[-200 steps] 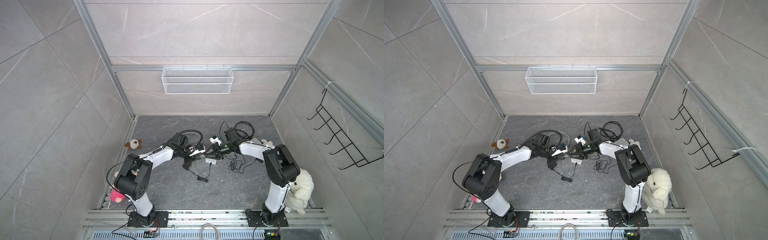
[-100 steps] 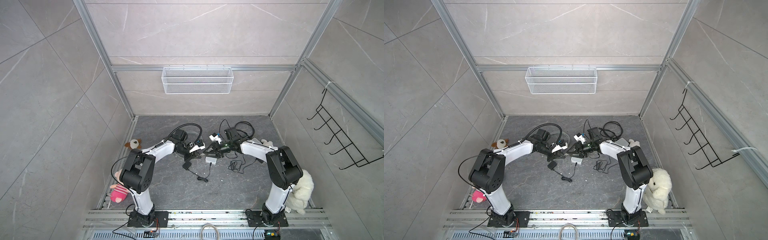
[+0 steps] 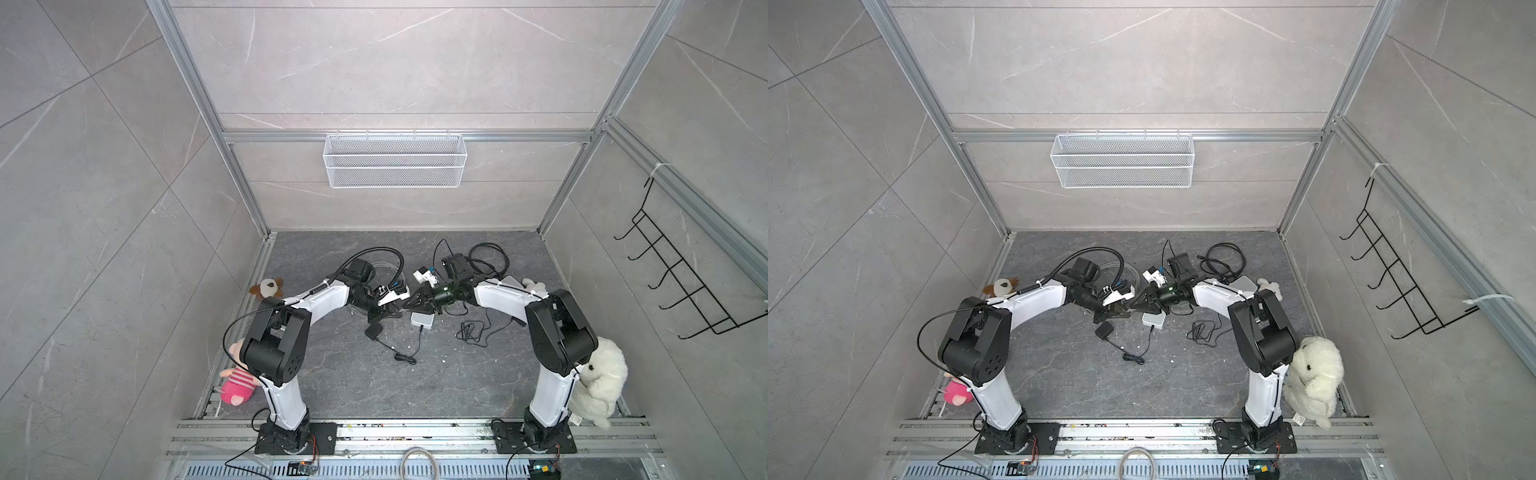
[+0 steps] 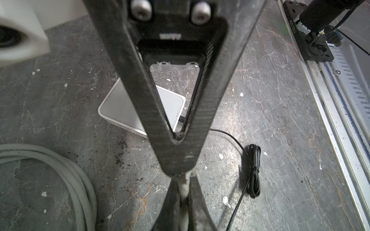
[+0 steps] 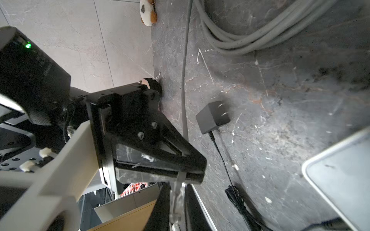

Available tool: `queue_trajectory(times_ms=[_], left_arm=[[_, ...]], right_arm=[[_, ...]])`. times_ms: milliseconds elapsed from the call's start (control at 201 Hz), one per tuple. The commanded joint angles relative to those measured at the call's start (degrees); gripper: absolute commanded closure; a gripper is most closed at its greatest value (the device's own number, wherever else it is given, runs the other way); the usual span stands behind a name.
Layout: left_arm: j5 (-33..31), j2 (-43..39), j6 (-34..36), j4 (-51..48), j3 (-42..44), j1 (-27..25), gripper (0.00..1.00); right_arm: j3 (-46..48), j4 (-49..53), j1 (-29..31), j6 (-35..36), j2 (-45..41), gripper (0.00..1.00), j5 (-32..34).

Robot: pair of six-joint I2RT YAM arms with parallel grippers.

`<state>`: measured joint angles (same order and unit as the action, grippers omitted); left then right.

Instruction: Insert the plug into the switch port

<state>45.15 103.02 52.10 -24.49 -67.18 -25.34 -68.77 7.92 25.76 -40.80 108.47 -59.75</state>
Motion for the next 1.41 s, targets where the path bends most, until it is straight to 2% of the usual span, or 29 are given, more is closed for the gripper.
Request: queue_trajectory(times_ms=[0,80,184,473,876,1409], left_arm=[[1.6,0.4,0.9,-0.4,-1.1,0.4,1.0],[0.9,0.1,0.3,0.8,-0.7,0.5,1.0],[0.6,-1.0,-1.7,5.4,1.4,0.5,0.9],[1.9,-2.0,-3.9,10.8,4.3,0.5,0.79],[5.4,-5.9,-8.3,18.2,7.9,3.3,0.76],[8.4,-5.1,-8.9,18.4,7.8,3.3,0.75]], right_arm=[[-1.4,0.7,0.6,0.3,1.1,0.9,0.0],[-1.6,1.7,0.6,0.4,1.1,0.92,0.4],[-1.8,1.4,0.5,-0.2,1.2,0.95,0.2],[-2.1,0.5,0.5,-0.6,1.8,0.95,-1.1],[-3.1,4.5,0.4,3.0,2.5,0.96,-0.2],[-3.2,3.1,0.5,2.0,2.6,0.96,-0.3]])
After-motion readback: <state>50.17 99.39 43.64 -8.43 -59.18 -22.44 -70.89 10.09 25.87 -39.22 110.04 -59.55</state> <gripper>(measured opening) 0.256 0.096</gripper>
